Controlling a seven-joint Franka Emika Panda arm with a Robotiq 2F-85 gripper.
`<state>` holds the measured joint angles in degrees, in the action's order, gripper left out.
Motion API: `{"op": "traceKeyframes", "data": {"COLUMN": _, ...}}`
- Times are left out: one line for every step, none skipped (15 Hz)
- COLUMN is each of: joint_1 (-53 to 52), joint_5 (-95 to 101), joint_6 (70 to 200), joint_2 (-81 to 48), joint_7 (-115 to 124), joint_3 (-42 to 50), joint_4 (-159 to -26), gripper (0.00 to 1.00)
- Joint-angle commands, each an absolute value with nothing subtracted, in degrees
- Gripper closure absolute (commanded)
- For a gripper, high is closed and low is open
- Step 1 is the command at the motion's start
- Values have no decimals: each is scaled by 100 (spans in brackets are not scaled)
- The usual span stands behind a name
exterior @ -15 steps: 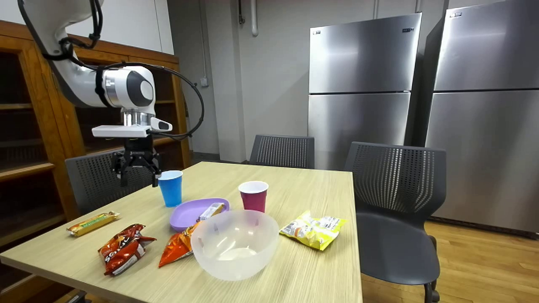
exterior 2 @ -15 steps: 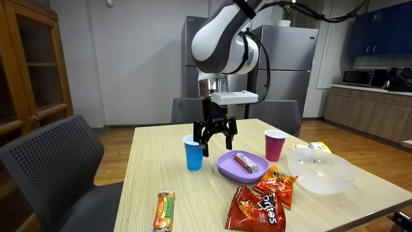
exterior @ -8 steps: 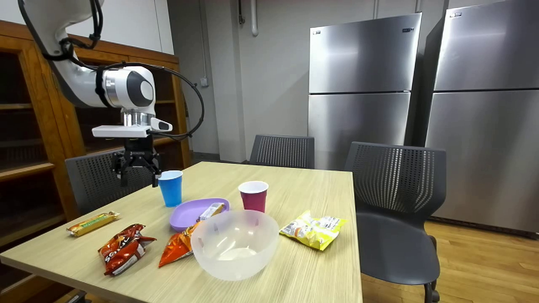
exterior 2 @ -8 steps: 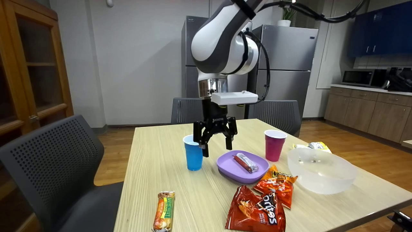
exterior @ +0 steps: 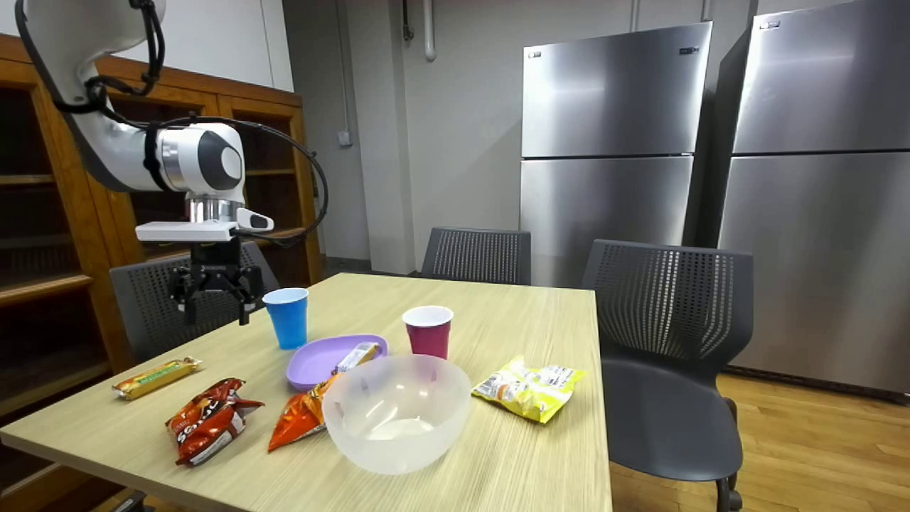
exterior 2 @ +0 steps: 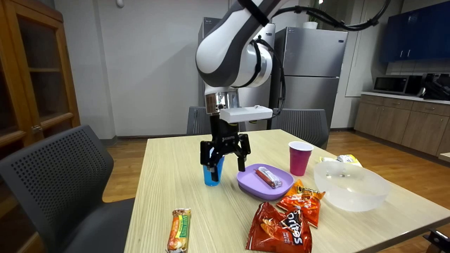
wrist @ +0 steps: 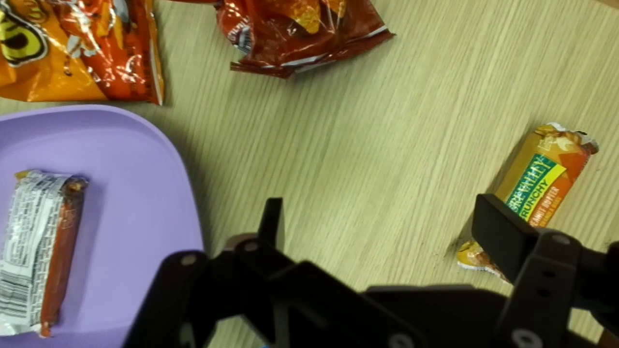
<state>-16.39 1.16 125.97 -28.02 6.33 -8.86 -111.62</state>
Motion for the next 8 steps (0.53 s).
{"op": "traceKeyframes", "data": {"joint_1": -1846, "joint_5": 126, "joint_6": 12439, "joint_2": -3039, "joint_7": 917, "joint_3": -985, "joint_4": -10772, "gripper": 0}}
{"op": "traceKeyframes", "data": {"joint_1": -1898, "joint_5": 86, "joint_6": 12415, "joint_2": -3100, "joint_7": 995, "joint_3": -1001, "joint_4": -10691, "gripper": 0}}
{"op": "traceKeyframes", "data": {"joint_1": -1970, "joint_5": 63, "joint_6": 12331, "joint_2": -3168, "joint_7": 1171, "joint_3": -989, "joint_4": -10582, "gripper": 0}}
{"op": "traceKeyframes", "data": {"joint_1": -2004, "joint_5": 27, "joint_6": 12323, "joint_2": -3221, "joint_7": 1260, "joint_3": -1003, "joint_4": -10511, "gripper": 0}}
{"op": "traceKeyframes", "data": {"joint_1": -2032, "joint_5": -21, "joint_6": 12290, "joint_2": -3292, "joint_7": 1352, "joint_3": -1015, "joint_4": -10422, "gripper": 0}}
{"op": "traceKeyframes", "data": {"joint_1": -2056, "joint_5": -62, "joint_6": 12282, "joint_2": -3345, "joint_7": 1438, "joint_3": -1020, "joint_4": -10356, "gripper": 0}}
{"op": "traceKeyframes", "data": {"joint_1": -2078, "joint_5": -123, "joint_6": 12275, "joint_2": -3415, "joint_7": 1512, "joint_3": -1026, "joint_4": -10276, "gripper": 0}}
{"op": "traceKeyframes", "data": {"joint_1": -2098, "joint_5": -184, "joint_6": 12272, "joint_2": -3478, "joint_7": 1588, "joint_3": -1025, "joint_4": -10206, "gripper": 0}}
